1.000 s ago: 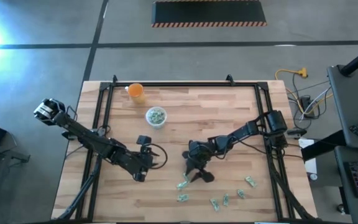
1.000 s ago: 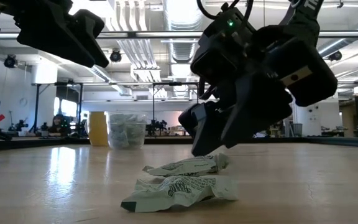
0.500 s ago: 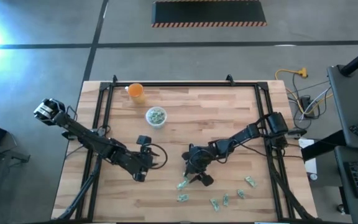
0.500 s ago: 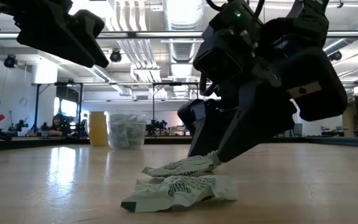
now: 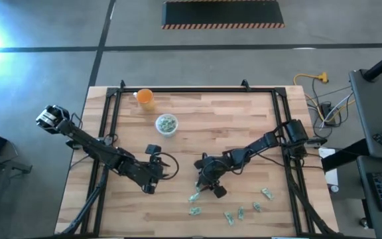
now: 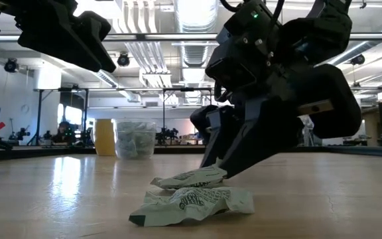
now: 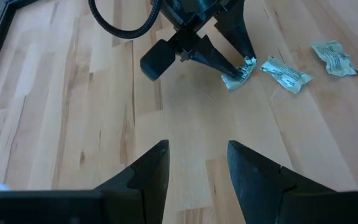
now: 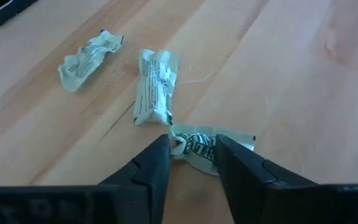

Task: Pick and place Stevia / Truvia into bins
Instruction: Put the stevia packet into the transparent container

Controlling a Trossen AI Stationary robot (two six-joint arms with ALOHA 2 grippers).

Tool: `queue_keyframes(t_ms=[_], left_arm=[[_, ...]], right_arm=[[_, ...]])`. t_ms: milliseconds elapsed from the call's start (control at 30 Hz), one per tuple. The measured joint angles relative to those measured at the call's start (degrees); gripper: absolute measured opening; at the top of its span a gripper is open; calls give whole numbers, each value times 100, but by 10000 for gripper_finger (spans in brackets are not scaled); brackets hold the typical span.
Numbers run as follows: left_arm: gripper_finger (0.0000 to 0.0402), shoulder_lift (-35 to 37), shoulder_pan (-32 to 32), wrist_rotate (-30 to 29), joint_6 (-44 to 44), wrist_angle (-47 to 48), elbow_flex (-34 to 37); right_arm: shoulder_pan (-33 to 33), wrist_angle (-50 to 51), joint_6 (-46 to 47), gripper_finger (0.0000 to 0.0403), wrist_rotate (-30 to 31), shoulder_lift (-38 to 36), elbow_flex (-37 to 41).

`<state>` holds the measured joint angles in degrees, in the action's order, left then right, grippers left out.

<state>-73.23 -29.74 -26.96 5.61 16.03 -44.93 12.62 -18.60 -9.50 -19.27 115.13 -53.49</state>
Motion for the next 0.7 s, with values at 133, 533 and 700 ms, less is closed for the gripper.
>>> queue_keyframes(t_ms=[133, 533, 700], left_arm=[[146, 0, 0, 0, 0, 0, 0], [146, 0, 0, -1, 0, 4, 2], [146, 11, -11, -2, 15, 167, -4]], right_arm=[[-2, 13, -30, 92, 3, -7, 1], [-2, 438, -246, 35, 13, -488, 22], [0, 514, -521, 32, 615, -764, 22]])
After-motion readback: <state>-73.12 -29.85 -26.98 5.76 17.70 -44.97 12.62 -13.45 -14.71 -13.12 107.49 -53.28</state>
